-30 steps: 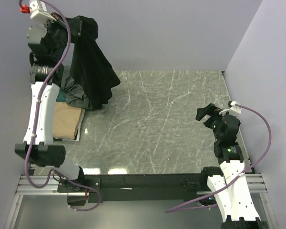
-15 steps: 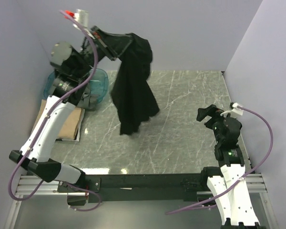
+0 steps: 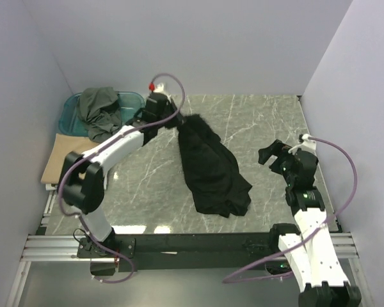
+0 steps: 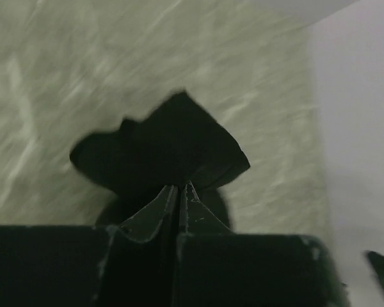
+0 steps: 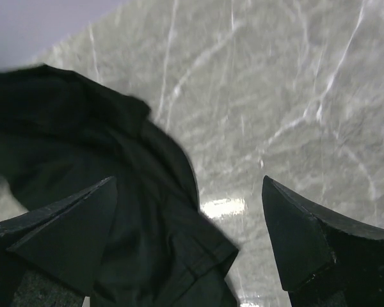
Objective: Fold and stack the t-shirts
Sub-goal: Move the tshirt to the center of the board
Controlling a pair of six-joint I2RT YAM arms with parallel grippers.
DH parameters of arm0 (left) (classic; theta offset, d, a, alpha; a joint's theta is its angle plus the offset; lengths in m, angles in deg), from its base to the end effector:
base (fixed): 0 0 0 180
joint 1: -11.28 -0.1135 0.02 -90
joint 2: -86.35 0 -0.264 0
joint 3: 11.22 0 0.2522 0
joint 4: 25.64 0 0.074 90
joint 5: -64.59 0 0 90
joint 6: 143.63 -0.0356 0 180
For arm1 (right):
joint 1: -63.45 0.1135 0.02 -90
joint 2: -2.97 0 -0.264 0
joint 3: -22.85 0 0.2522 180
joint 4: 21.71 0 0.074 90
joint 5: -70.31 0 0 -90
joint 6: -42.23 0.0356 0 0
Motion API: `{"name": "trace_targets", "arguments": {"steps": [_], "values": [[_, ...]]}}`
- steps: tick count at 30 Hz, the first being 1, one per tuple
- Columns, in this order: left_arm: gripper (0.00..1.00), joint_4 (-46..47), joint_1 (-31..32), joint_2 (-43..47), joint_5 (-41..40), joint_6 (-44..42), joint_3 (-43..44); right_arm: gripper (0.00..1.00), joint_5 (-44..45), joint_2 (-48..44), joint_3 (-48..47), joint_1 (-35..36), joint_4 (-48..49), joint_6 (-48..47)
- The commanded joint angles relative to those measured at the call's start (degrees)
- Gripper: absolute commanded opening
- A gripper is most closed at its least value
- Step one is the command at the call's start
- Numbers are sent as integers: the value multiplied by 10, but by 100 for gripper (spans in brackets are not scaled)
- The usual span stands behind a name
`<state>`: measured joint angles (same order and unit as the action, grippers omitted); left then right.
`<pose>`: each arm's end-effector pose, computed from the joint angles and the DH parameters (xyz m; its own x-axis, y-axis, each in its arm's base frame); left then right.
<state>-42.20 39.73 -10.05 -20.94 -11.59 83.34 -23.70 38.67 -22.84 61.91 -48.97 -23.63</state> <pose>0.3551 -0.1956 0.3332 -0.5677 -0.4517 -0.6882 0.2152 0.7255 -0.6537 0.1586 -0.0018 0.2788 -0.2872 0.4158 -0.8629 0.0849 0.9084 0.4095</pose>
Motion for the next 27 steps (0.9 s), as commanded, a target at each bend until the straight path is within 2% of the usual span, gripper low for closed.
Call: {"name": "trace_targets", "arguments": {"steps": [1,6,8,9,11,12,16,21,22,27], "values": [[5,-46,-1,-15,-92,22,-27,100,-31,31,-23,-2,2,-13],[10,-76,-1,-14,-168,28,-88,100,-85,86,-28,-2,6,-15],[18,-80,-1,-3,-195,33,-119,99,-93,111,-31,-1,8,-14],[30,-82,-1,2,-201,34,-129,99,-94,120,-32,0,8,-12],[41,-84,-1,20,-214,41,-157,99,-95,139,-35,6,7,-15],[56,-87,-1,34,-217,44,-167,99,-87,145,-38,10,1,-16],[99,-100,-1,79,-244,51,-200,99,-26,171,-53,64,-33,-9],[99,-106,-1,121,-259,32,-216,99,78,184,-52,168,-100,55],[99,-89,-1,127,-241,14,-227,99,102,186,-49,198,-109,70],[99,-49,-1,98,-173,-37,-233,97,127,183,-12,239,-166,163]]}}
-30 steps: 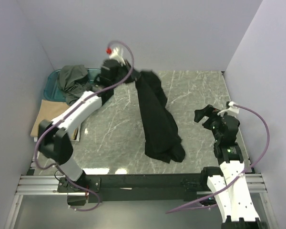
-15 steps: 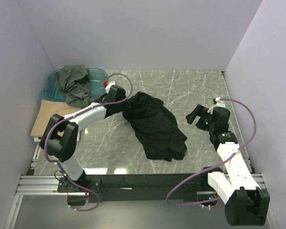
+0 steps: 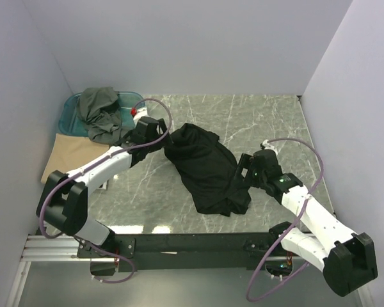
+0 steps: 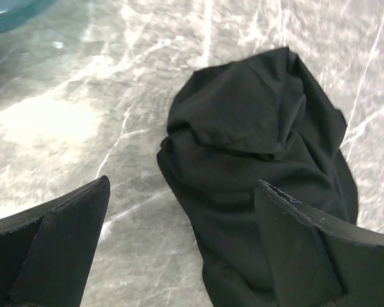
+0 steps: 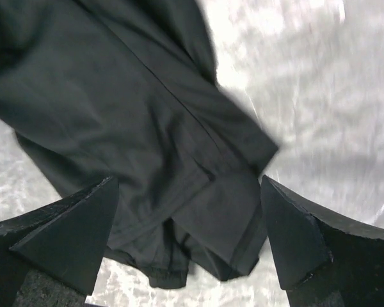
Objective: Fold and stack the t-shirts
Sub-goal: Move the tshirt to the center of the board, then flatten the tshirt out
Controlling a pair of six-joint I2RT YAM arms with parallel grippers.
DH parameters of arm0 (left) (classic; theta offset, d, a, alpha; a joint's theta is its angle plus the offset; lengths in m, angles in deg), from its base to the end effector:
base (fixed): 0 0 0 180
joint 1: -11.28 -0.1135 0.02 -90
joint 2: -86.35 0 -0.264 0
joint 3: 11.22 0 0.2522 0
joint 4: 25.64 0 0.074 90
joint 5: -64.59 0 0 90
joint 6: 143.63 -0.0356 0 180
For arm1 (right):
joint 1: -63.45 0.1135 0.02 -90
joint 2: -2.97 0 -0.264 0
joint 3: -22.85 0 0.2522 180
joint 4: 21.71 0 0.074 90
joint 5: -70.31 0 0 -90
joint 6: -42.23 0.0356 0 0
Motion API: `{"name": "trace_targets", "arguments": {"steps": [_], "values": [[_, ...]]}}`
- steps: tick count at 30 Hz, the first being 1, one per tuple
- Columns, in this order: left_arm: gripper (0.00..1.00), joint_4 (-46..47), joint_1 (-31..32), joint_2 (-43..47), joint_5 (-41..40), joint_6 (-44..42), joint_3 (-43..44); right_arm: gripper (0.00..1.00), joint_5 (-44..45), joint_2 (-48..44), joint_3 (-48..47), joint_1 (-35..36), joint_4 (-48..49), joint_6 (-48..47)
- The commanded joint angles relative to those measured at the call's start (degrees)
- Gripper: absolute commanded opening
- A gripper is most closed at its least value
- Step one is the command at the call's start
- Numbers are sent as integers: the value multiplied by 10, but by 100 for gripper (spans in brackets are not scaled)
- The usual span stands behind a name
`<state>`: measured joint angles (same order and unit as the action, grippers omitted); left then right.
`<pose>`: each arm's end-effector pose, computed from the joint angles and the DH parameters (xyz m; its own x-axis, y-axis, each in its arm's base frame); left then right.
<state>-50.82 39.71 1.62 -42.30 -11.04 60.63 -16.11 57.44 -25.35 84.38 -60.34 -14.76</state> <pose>0.2922 -0.1464 0.2535 -0.5713 -0.4271 -0.7009 -0.1796 0.8983 -0.4010 0.1828 0.0675 0.2235 -0.7246 0.3050 -0.6180 0.0948 0.9323 0.3489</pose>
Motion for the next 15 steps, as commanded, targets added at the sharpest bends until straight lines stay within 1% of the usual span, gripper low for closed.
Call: {"name": "trace_targets", "arguments": {"steps": [1,5,6,8,9,11,12,14,15], "values": [[100,40,0,-28,55,-48,-1,97,48,-9,21,24,-55,83],[95,57,-2,-89,72,-55,26,95,37,-22,61,43,-56,121],[92,55,-3,-116,76,-55,36,95,38,-22,66,45,-54,129],[88,52,-4,-141,86,-55,66,95,39,-14,79,45,-43,132],[83,47,-4,-163,88,-54,75,94,40,-9,82,45,-27,135],[77,47,-5,-181,92,-54,91,93,42,14,90,45,-7,138],[67,51,-6,-191,97,-53,92,93,38,24,91,45,15,136],[58,54,-9,-200,103,-52,95,92,35,55,89,45,38,133],[45,56,-9,-206,106,-51,96,91,33,68,87,46,57,128]]}}
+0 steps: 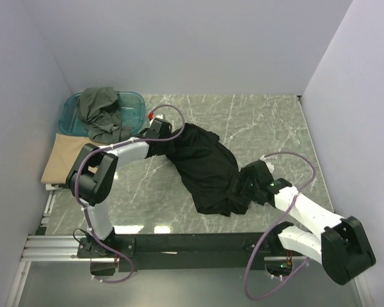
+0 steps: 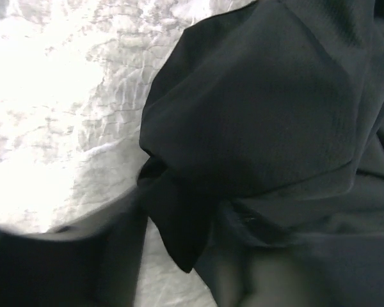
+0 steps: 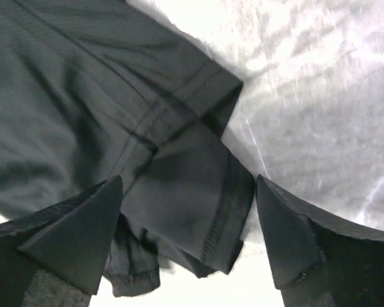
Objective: Fold and stack the t-shirts
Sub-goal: Flatten the tshirt out
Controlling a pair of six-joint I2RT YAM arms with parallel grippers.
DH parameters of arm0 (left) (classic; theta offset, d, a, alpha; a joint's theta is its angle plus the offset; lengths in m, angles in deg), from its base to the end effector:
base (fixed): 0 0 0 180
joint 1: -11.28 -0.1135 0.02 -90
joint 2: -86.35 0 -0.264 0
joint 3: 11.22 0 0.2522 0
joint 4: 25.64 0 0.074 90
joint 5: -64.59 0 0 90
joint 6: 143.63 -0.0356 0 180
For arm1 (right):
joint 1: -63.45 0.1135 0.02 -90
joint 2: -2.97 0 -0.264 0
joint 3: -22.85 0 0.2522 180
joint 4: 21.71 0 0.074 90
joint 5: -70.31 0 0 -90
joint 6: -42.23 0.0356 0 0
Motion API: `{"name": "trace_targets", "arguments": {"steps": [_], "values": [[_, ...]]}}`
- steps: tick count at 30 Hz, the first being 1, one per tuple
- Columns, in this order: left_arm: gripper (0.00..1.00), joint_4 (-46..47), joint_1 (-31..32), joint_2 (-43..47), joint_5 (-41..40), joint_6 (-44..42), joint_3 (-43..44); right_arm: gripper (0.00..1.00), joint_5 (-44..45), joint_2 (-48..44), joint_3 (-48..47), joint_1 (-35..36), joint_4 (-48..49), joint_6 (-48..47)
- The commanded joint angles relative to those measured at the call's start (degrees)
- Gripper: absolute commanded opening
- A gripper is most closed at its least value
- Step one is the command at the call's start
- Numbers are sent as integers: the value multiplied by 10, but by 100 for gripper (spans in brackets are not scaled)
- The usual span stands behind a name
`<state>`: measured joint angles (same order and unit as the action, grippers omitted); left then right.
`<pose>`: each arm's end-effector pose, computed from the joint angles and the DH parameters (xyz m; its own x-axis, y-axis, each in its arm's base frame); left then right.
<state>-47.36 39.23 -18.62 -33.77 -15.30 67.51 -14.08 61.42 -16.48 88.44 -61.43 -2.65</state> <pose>0.3448 -0.1771 0.1759 -0.7489 -0.2973 -0.5923 -0.1106 0.9373 -0.3306 0.1617 0.0715 0.1622 -0.8127 0.3992 -0.4244 0.2853 0.9077 0.3076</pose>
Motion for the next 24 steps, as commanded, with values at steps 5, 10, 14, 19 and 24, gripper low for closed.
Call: {"name": "trace_targets", "arguments": {"steps": [5,10,14,19,24], "values": [[1,32,-10,-15,36,-4,26,60,10,117,-42,6,102,-12],[1,34,-11,34,28,-4,7,0,52,98,-84,9,71,-27],[1,51,-10,120,42,-1,-35,0,113,19,-120,9,17,-51],[1,64,-10,268,68,12,-104,0,157,-96,-172,8,-40,-77],[1,72,-3,422,79,20,-135,0,181,-190,-236,8,-53,-106]]}}
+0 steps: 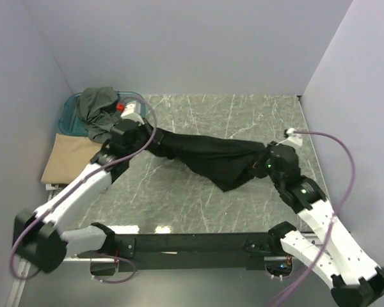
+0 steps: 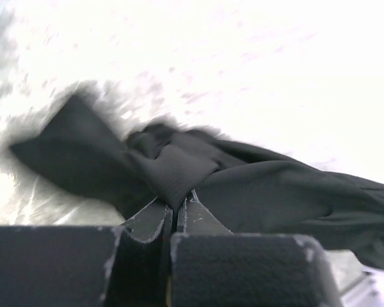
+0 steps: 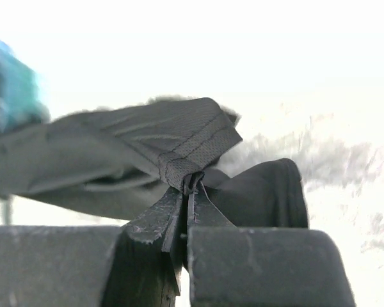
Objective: Fold and stack the t-shirts
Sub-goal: Flatten the tshirt out
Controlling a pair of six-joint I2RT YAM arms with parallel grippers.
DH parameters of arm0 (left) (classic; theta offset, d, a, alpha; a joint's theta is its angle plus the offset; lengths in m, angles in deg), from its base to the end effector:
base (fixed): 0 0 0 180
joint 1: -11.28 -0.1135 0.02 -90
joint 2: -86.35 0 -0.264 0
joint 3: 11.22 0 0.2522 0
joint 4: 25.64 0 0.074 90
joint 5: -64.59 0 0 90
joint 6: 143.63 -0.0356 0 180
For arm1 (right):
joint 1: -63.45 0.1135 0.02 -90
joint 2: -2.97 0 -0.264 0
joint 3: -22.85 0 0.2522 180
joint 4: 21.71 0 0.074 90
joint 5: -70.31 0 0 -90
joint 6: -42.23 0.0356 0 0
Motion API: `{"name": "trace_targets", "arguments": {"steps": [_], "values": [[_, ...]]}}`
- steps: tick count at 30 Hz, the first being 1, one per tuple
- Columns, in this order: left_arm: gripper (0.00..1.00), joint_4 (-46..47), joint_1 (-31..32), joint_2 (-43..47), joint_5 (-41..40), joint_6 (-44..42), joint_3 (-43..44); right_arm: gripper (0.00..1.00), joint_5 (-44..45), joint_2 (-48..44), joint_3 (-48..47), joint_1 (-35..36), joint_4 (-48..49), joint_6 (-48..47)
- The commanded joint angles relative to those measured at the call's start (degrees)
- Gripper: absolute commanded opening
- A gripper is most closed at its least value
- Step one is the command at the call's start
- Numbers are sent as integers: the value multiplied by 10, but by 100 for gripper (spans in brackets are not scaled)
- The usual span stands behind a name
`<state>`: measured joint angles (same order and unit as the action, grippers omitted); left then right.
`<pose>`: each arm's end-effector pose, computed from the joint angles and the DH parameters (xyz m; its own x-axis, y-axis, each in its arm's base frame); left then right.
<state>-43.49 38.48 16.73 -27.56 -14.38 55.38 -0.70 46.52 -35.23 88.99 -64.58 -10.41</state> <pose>0.2517 -0.1279 0.3087 -0.5146 -0.4464 -0.7320 0.1291 0.8037 -0.5808 0.1562 0.0618 0.3076 -0.4310 0.4300 -0.7933 0.1413 0.9005 0.4113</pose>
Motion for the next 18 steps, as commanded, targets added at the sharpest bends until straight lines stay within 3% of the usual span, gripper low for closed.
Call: {"name": "trace_targets", "arguments": {"steps": [1,11,18], "values": [[1,35,8,90,17,13,-16,0,47,-52,-59,2,-23,-33],[1,0,16,268,110,17,24,0,-8,-147,-183,2,-32,-107],[1,-31,16,310,50,14,41,0,-13,-164,-210,3,-52,-115]]}}
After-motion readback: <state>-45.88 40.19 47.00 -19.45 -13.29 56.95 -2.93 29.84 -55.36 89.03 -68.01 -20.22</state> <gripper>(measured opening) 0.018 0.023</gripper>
